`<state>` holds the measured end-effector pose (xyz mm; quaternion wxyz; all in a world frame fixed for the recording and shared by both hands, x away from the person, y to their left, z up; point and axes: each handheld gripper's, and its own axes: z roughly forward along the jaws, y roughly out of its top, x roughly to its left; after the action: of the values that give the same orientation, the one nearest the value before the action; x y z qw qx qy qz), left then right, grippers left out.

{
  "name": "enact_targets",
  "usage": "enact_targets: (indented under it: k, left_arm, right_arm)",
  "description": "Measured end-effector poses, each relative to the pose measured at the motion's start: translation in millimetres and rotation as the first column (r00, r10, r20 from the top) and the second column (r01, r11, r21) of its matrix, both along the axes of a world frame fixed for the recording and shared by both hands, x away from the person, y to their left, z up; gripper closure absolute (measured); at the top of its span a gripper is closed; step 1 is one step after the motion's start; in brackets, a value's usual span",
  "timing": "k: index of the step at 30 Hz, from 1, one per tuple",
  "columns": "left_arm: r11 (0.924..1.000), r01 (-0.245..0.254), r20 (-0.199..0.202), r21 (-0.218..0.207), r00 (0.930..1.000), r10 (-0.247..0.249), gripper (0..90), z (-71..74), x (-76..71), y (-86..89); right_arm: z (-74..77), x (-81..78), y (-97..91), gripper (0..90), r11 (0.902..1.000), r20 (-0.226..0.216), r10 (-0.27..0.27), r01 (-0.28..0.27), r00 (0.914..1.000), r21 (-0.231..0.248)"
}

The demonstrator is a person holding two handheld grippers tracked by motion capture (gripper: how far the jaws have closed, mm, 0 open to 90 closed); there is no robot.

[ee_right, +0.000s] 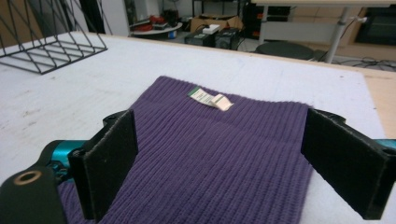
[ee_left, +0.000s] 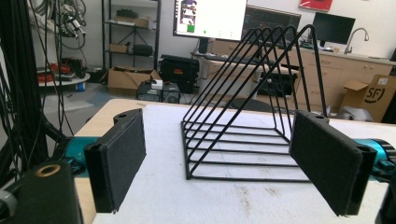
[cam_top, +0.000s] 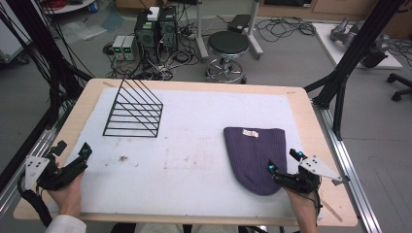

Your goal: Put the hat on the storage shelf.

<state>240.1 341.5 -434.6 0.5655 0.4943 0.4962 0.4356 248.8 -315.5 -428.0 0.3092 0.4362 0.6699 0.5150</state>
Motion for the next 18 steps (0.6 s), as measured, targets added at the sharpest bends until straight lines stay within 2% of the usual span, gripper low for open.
enact_targets:
  k: [8, 11, 13, 14, 16, 18]
  left_arm:
    - [1.0000, 0.003, -0.003, -0.003, 1.0000, -0.003, 18.9, -0.4, 0.4, 1.3]
    - [1.0000, 0.004, -0.002, -0.003, 1.0000, -0.004, 18.9, -0.3, 0.5, 1.0]
    - [1.0000, 0.001, -0.002, -0.006, 1.0000, -0.001, 18.9, -0.2, 0.4, 1.3]
    - [1.0000, 0.000, -0.001, -0.006, 1.0000, 0.000, 18.9, -0.1, 0.1, 1.6]
    - [1.0000, -0.004, -0.001, -0.003, 1.0000, 0.004, 18.9, 0.1, -0.4, 2.3]
    - [1.0000, -0.004, -0.001, -0.007, 1.0000, 0.004, 18.9, 0.0, -0.4, 2.5]
  right_arm:
    - [-1.5, 0.1, 1.8, 10.1, 0.9992, -0.024, 0.041, -0.041, 0.9989, 0.003]
    - [-2.7, 1.1, 2.9, 10.1, 0.9966, -0.037, 0.082, -0.083, 0.9959, -0.004]
    - [-3.9, 1.9, 5.2, 10.2, 0.9916, -0.056, 0.128, -0.129, 0.9902, -0.010]
    - [-4.8, 2.3, 7.5, 10.2, 0.9858, -0.070, 0.165, -0.166, 0.9839, -0.020]
    - [-6.2, 3.6, 10.9, 10.1, 0.9755, -0.080, 0.210, -0.215, 0.9744, -0.049]
    - [-7.4, 5.5, 14.1, 10.1, 0.9639, -0.111, 0.251, -0.259, 0.9615, -0.062]
